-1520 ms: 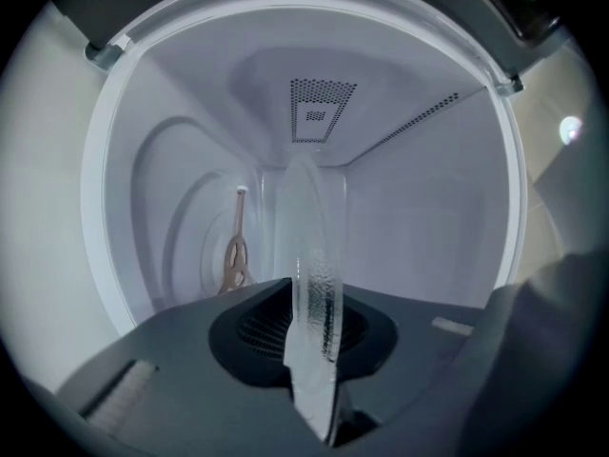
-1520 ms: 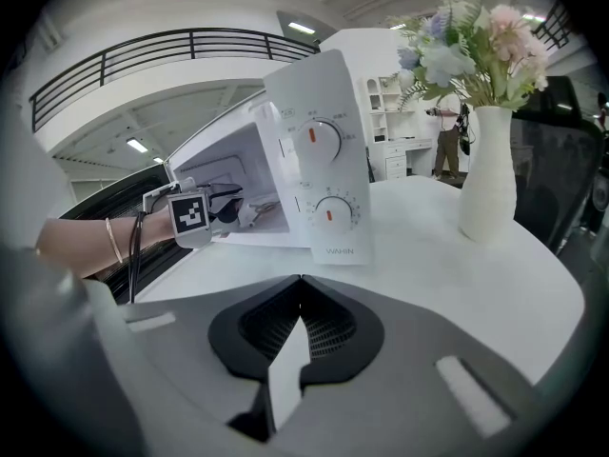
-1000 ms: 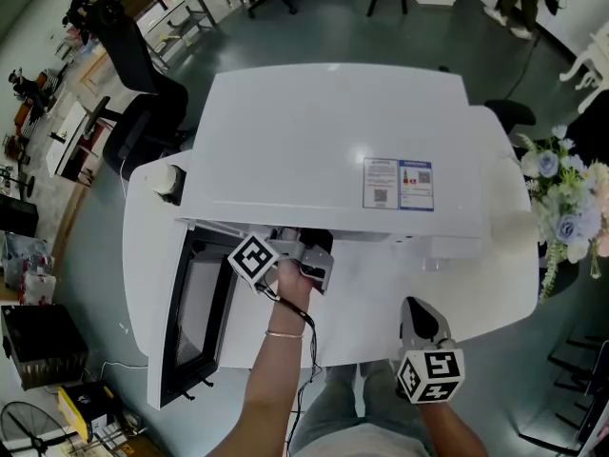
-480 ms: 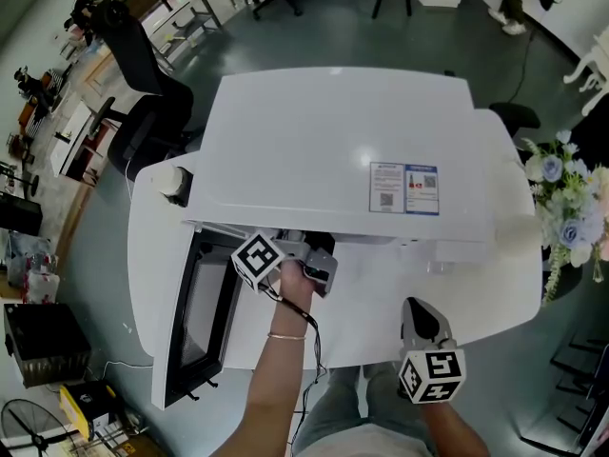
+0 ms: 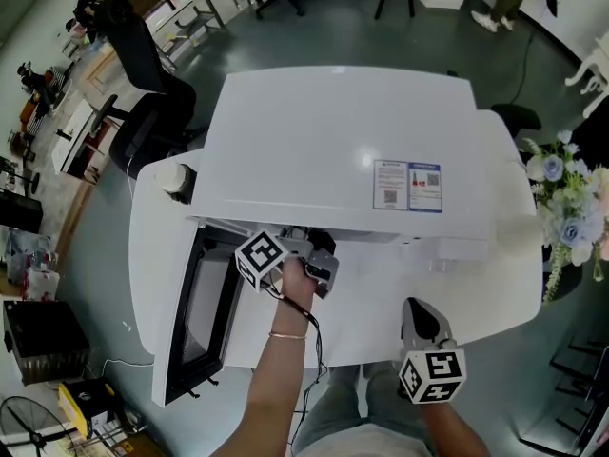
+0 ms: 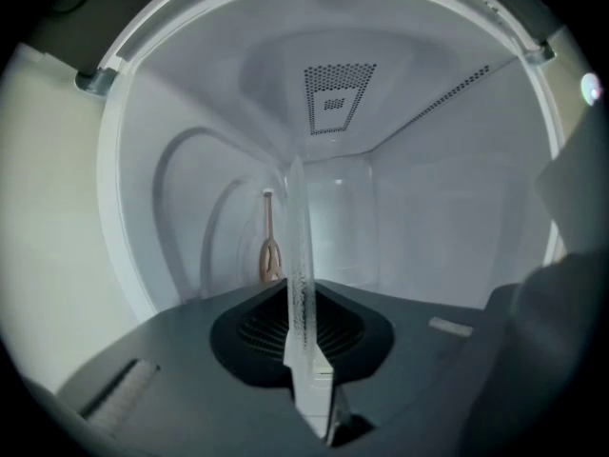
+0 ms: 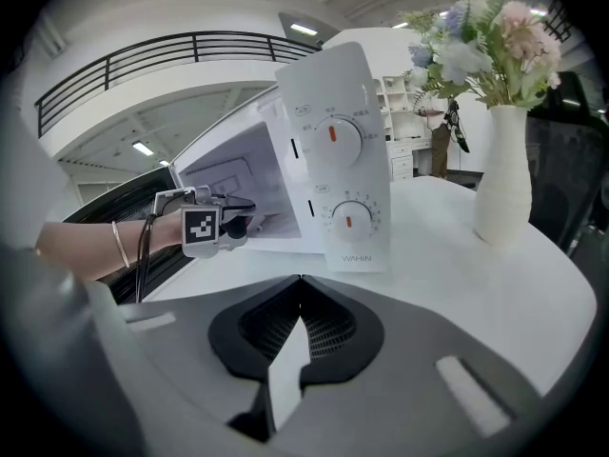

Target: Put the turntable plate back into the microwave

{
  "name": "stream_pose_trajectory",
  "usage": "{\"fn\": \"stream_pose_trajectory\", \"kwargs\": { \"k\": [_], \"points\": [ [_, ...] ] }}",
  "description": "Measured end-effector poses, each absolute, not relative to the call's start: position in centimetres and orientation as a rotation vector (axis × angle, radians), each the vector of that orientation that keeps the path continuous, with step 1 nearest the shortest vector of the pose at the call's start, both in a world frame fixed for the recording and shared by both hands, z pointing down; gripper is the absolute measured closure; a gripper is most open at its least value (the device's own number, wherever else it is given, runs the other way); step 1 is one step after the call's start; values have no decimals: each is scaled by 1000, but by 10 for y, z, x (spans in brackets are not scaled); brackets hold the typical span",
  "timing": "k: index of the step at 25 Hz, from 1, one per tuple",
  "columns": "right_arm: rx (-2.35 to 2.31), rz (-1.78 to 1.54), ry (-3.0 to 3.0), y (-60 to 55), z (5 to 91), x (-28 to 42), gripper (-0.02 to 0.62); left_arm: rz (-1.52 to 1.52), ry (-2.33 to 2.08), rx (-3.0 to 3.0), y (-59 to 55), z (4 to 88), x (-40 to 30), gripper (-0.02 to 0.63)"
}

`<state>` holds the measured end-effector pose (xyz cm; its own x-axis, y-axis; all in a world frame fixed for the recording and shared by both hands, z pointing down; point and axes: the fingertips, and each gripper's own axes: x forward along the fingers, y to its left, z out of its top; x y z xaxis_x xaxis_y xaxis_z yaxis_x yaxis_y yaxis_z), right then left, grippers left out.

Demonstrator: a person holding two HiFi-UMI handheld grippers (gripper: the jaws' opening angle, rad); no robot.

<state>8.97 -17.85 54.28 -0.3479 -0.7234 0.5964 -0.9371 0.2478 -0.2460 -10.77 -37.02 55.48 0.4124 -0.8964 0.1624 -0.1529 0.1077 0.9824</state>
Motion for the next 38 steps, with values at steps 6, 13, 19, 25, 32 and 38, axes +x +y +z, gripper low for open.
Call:
{"fn": "stream_pose_trajectory", "kwargs": {
  "k": [6, 13, 19, 25, 32, 38],
  "points": [
    [1528, 818, -2166, -175, 541, 90, 584, -673, -1055, 1393, -371, 551, -108, 531],
    [1529, 816, -2171, -172, 539, 89, 584, -591, -1106, 1477, -373, 544, -105, 485],
    [1529, 813, -2175, -171, 538, 91, 584, -456, -1153, 1559, -373, 542, -99, 427],
    [1519, 806, -2184, -170, 536, 91, 584, -324, -1199, 1608, -369, 545, -97, 371],
    [1506, 798, -2197, -166, 534, 87, 584, -186, -1236, 1654, -363, 548, -96, 318],
    [1500, 802, -2201, -162, 534, 86, 584, -102, -1258, 1658, -354, 550, -101, 288]
  ]
}}
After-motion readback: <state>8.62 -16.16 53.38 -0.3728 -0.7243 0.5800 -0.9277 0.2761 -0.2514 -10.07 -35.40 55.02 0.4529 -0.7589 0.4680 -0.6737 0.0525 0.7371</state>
